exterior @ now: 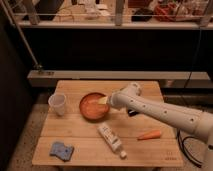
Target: Pick up the ceramic bowl
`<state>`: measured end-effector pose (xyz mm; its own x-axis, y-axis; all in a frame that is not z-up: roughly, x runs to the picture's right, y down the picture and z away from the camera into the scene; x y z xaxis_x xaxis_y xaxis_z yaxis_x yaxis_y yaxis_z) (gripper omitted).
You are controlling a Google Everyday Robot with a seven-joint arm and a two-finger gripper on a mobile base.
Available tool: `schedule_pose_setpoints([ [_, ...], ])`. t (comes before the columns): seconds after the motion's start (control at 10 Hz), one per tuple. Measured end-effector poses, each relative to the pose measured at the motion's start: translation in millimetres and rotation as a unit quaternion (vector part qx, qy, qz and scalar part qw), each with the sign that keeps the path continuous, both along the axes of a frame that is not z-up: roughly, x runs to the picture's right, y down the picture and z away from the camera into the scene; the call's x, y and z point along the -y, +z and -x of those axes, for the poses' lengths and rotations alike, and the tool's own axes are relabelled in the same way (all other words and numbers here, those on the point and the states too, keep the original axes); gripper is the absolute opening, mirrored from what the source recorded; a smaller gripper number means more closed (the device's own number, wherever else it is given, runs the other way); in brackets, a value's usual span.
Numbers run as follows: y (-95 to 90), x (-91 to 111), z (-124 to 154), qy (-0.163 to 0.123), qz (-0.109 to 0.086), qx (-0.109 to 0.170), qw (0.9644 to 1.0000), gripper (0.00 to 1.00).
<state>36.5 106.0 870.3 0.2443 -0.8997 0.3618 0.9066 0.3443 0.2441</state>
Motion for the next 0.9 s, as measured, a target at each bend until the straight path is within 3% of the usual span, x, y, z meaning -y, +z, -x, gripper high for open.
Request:
schedule_pose_setpoints([
  [0.9,25.1,-22,5,-0.006,0.012,0.015,0.9998,0.8],
])
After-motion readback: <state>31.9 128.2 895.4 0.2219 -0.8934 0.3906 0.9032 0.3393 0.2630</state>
